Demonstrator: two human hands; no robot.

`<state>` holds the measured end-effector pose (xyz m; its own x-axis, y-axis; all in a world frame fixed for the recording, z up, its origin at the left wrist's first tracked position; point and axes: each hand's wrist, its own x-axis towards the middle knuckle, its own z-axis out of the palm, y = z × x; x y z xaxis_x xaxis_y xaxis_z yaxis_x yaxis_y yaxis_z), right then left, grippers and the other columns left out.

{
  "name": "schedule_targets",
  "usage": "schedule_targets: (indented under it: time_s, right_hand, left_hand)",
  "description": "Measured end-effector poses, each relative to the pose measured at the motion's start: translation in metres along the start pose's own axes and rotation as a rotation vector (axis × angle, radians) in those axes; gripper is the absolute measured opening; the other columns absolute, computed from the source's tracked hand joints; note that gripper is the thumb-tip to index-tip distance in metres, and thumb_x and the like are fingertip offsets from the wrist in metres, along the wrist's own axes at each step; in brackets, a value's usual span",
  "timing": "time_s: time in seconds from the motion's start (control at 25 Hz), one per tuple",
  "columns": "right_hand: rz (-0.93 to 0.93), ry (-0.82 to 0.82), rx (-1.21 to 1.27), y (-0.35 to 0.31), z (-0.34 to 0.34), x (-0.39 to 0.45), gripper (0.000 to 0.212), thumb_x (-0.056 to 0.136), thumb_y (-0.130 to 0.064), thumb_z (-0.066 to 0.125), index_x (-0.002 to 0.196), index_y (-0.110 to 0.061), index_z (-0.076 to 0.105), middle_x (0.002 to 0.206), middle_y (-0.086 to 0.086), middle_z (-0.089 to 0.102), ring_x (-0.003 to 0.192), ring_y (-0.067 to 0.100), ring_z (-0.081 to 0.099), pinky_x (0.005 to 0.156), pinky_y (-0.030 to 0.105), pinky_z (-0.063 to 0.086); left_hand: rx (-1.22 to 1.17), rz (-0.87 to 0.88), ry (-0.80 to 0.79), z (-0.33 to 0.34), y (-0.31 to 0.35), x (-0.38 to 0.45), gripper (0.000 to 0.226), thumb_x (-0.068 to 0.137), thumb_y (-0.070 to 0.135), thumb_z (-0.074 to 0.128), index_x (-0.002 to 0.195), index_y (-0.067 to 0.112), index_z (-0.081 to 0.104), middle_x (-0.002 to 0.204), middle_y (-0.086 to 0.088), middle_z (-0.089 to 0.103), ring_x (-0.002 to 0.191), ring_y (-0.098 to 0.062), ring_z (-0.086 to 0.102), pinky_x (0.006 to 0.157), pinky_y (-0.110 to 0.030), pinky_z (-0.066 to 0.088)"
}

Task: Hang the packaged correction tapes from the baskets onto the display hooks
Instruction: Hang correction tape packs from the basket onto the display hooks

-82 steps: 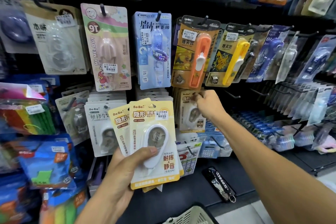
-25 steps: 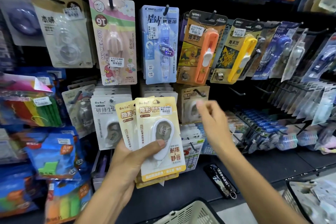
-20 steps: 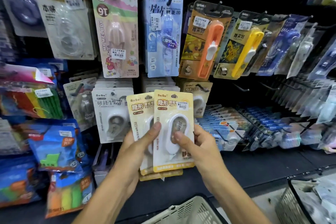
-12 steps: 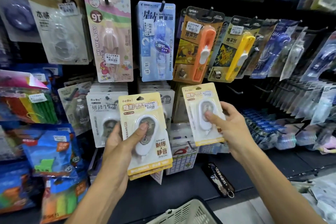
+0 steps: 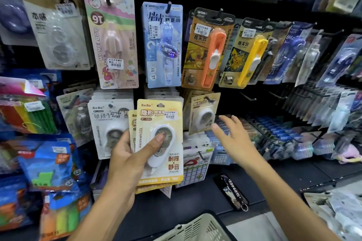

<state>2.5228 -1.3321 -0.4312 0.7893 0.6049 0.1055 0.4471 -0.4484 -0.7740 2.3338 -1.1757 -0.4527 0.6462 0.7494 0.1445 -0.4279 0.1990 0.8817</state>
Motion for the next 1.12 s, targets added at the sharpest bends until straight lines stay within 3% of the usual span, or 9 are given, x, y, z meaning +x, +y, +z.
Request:
schedule_targets:
  time_s: [0.04,0.12,0.24,0.36,0.52,0.76,0.88,1.0,1.12]
  right_hand:
    - [-0.059,-0.04,0.122,-0.008,0.009,-0.012,0.051,0.094,-0.061,0.056,0.141,-0.049,0.043,0.158,-0.008,0.039,0.144,0.011,0.04,0.111,0.04,0.042]
    - [-0.176,-0.114,0.467,-0.02,0.033,-0.036,0.05,0.081,-0.054,0.073,0.124,-0.054,0.047,0.126,-0.006,0.066,0.108,0.013,0.069,0.082,0.03,0.057]
    - [-0.248,-0.009,0.601,-0.027,0.052,-0.043,0.059,0.084,-0.03,0.08,0.127,-0.046,0.044,0.096,-0.001,0.07,0.079,0.024,0.072,0.066,0.032,0.058]
    - [-0.14,0.081,0.803,-0.027,0.04,-0.031,0.044,0.092,-0.004,0.071,0.118,-0.036,0.056,0.097,0.0,0.072,0.086,0.026,0.071,0.076,0.048,0.058]
    - [-0.096,0.164,0.701,-0.008,0.022,-0.015,0.023,0.096,-0.003,0.063,0.102,-0.024,0.069,0.103,-0.003,0.073,0.089,0.015,0.068,0.07,0.033,0.058]
    - [-0.03,0.384,0.598,0.026,0.007,-0.004,0.037,0.096,-0.005,0.064,0.089,-0.04,0.073,0.091,-0.019,0.074,0.074,0.003,0.07,0.058,0.03,0.057]
    - [0.001,0.404,0.344,0.023,0.01,0.015,0.026,0.095,-0.01,0.065,0.104,-0.034,0.072,0.111,-0.009,0.069,0.104,0.02,0.066,0.085,0.046,0.057]
    - [-0.128,0.463,-0.097,0.002,0.018,0.017,0.03,0.097,-0.024,0.064,0.127,-0.027,0.06,0.127,-0.005,0.05,0.118,0.017,0.051,0.096,0.033,0.044]
    - [-0.279,0.283,0.389,-0.022,0.046,-0.01,0.021,0.087,-0.042,0.069,0.105,-0.041,0.059,0.11,-0.015,0.066,0.101,0.009,0.063,0.082,0.025,0.053]
  left_hand:
    - [0.022,0.0,-0.004,0.001,0.0,0.001,0.049,0.052,0.033,0.09,0.099,0.032,0.076,0.105,0.0,0.08,0.089,-0.019,0.078,0.06,-0.028,0.061]
    - [0.102,0.002,-0.032,0.007,0.0,0.002,0.059,0.049,0.035,0.098,0.102,0.03,0.073,0.103,0.002,0.08,0.089,-0.019,0.078,0.063,-0.029,0.062]
    - [0.072,-0.014,-0.069,0.011,0.0,0.003,0.055,0.058,0.042,0.096,0.106,0.033,0.072,0.11,0.003,0.079,0.098,-0.016,0.077,0.075,-0.031,0.063]
    - [0.056,0.006,-0.042,0.011,0.004,0.008,0.025,0.087,0.021,0.073,0.11,0.03,0.072,0.11,0.006,0.079,0.1,-0.009,0.075,0.074,-0.021,0.06]
    - [0.124,0.032,-0.031,0.021,0.009,0.023,0.021,0.095,0.01,0.065,0.108,0.026,0.07,0.103,0.009,0.08,0.093,-0.007,0.076,0.067,-0.017,0.058]
    - [0.119,-0.006,-0.004,0.016,0.0,0.033,0.02,0.094,0.013,0.067,0.107,0.027,0.071,0.105,0.004,0.08,0.095,-0.016,0.077,0.064,-0.023,0.06]
    - [0.119,-0.015,0.004,0.018,0.001,0.035,0.02,0.095,0.012,0.066,0.107,0.027,0.071,0.105,0.004,0.08,0.094,-0.016,0.077,0.063,-0.024,0.06]
    - [0.117,0.019,0.019,0.021,0.002,0.033,0.019,0.095,0.012,0.067,0.106,0.027,0.071,0.103,0.005,0.08,0.094,-0.015,0.077,0.067,-0.028,0.061]
    - [0.091,0.025,0.031,0.022,-0.004,0.029,0.019,0.094,0.012,0.068,0.106,0.027,0.071,0.104,0.003,0.08,0.097,-0.018,0.077,0.074,-0.033,0.061]
